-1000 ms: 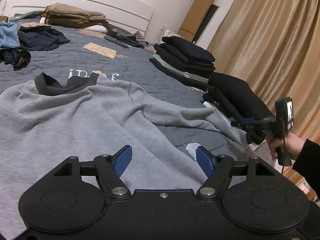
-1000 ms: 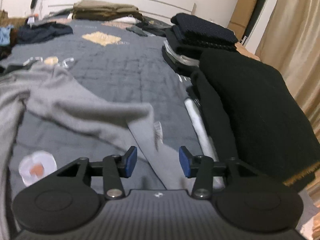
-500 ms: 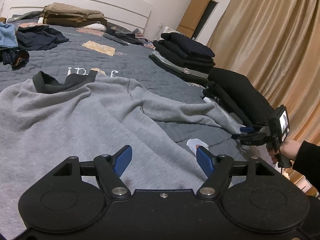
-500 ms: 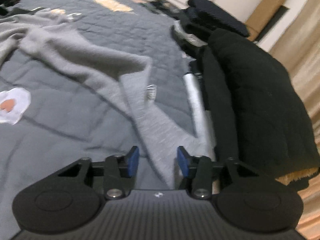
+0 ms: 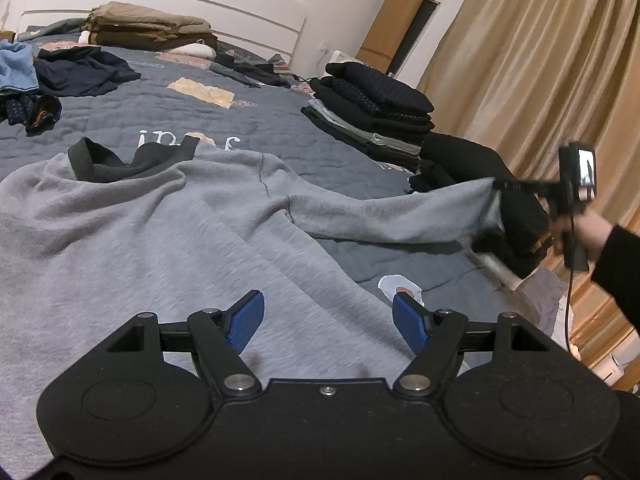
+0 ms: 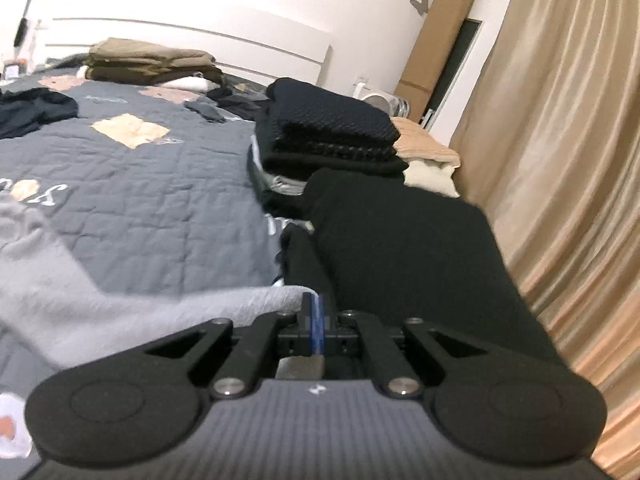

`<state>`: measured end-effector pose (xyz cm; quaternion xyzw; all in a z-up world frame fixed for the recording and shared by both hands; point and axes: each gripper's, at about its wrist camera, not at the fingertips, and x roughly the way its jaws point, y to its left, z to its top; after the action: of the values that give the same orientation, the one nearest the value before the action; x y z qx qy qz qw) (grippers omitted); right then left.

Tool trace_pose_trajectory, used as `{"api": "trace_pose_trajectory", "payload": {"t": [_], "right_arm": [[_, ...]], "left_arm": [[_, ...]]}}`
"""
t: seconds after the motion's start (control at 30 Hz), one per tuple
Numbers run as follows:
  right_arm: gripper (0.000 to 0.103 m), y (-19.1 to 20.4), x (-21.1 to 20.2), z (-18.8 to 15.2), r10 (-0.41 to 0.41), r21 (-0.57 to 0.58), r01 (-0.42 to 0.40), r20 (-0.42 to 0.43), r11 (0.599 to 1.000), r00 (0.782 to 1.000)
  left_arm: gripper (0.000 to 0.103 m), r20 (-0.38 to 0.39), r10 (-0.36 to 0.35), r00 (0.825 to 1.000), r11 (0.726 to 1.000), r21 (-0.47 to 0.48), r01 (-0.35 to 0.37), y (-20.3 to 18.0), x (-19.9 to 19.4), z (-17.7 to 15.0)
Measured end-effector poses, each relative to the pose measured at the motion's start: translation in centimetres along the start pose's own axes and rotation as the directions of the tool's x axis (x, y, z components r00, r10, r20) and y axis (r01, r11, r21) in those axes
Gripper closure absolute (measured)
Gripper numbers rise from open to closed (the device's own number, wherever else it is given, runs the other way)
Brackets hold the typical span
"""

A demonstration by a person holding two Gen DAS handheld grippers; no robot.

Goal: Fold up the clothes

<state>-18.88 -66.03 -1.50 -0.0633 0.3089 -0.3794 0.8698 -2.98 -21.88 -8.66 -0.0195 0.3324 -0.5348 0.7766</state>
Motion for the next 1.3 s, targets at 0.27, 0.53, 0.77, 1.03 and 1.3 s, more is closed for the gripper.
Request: {"api": "trace_pose_trajectory", "payload": {"t": [0.27, 0.53, 0.77, 1.03, 1.3], "right_arm": [[0.097, 2.8, 7.0, 0.3, -0.075, -0.121, 0.049, -0.222, 0.991, 0.972], [0.045, 2.9, 2.3, 0.7, -0.022, 0.066, 0.032, -0.147, 0.997, 0.989], [0.041, 5.5, -3.5, 1.1, 0.143, 0.211, -0.132, -0.040, 0.969, 0.989], [0.039, 13.5, -6.7, 1.2, 0.401, 0.328, -0.390, 0.035, 0.861, 0.915], [0.037, 19.6, -7.8, 2.2, 0.563, 0.317, -0.552, 0.065, 0.771, 0.824]], "left_arm": [[0.033, 0.002, 0.010, 1.000, 1.000, -0.012, -0.010, 0.4, 0.1, 0.1], [0.033, 0.026, 0.015, 1.000, 1.000, -0.020, -0.015, 0.7, -0.7, 0.5], [0.033, 0.060, 0.037, 0.997, 0.999, -0.013, -0.037, 0.9, -1.7, 0.9], [0.033, 0.116, 0.101, 0.988, 0.995, -0.028, -0.098, 2.2, -3.5, 1.9], [0.033, 0.111, 0.202, 0.973, 0.979, -0.001, -0.204, 2.9, -3.6, 2.3]]}}
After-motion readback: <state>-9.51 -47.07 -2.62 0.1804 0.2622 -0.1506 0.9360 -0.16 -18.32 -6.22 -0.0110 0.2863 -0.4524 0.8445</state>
